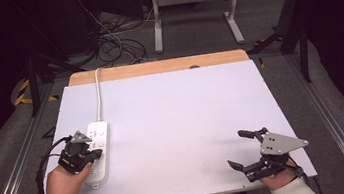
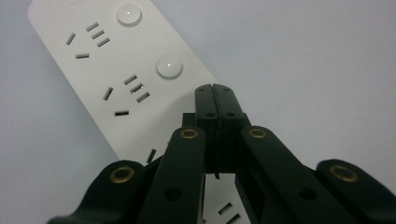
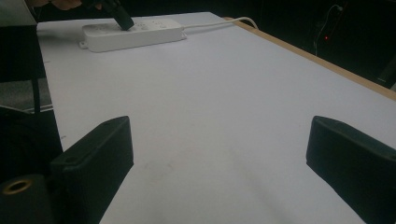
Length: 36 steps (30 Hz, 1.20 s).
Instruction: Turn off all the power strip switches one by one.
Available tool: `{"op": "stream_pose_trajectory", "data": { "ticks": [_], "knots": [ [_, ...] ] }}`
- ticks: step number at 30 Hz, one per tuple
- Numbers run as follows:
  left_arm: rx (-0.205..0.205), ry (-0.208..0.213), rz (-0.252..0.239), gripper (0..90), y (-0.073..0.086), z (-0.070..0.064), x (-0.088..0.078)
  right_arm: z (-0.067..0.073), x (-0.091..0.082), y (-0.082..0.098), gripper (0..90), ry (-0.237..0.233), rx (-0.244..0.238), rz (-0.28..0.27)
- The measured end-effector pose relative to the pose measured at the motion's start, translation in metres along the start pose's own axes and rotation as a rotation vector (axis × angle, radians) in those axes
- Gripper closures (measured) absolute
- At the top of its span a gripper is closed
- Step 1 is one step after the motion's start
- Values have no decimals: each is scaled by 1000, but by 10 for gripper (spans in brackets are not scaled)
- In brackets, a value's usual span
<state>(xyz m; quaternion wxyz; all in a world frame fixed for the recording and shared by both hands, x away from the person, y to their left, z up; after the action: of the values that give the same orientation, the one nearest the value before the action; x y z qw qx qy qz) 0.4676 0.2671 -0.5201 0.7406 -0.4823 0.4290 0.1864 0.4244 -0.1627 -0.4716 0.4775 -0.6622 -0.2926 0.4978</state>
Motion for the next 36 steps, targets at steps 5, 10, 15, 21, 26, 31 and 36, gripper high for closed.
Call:
{"op": "stream_pose_trajectory", "data": {
  "ticks": [5,10,15,21,26,31,36],
  "knots": [
    [-8,2,-1,900,0,-1,0,0,0,0,80,0,-2,-1],
    [-16,12,-5,900,1,0,1,0,0,0,80,-2,-4,-2],
    [-11,-37,-75,900,-7,2,-9,0,0,0,80,-2,-5,-3],
    [-34,-19,-128,900,-15,7,-25,-1,0,0,80,-3,0,0],
    [-16,-31,-131,900,-17,5,-26,0,0,0,80,-4,-2,1],
    [-4,-50,-148,900,-23,3,-29,0,1,0,80,-3,1,1],
    [-4,-53,-154,900,-31,4,-24,0,1,0,80,-3,2,0]
  ]
}}
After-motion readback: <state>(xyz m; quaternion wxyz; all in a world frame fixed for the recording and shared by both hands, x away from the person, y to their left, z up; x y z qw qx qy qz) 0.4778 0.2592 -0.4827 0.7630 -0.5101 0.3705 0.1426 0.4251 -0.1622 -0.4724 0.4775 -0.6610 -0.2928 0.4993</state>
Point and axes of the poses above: each handheld gripper's, and its own axes: x roughly forward along the jaws, y roughly out of its underside, z roughly to its left, the point moved 9 cm from there along x, roughly forward along the jaws, and after that the axes turned 12 degrees about -y, right-handed, at the moved point
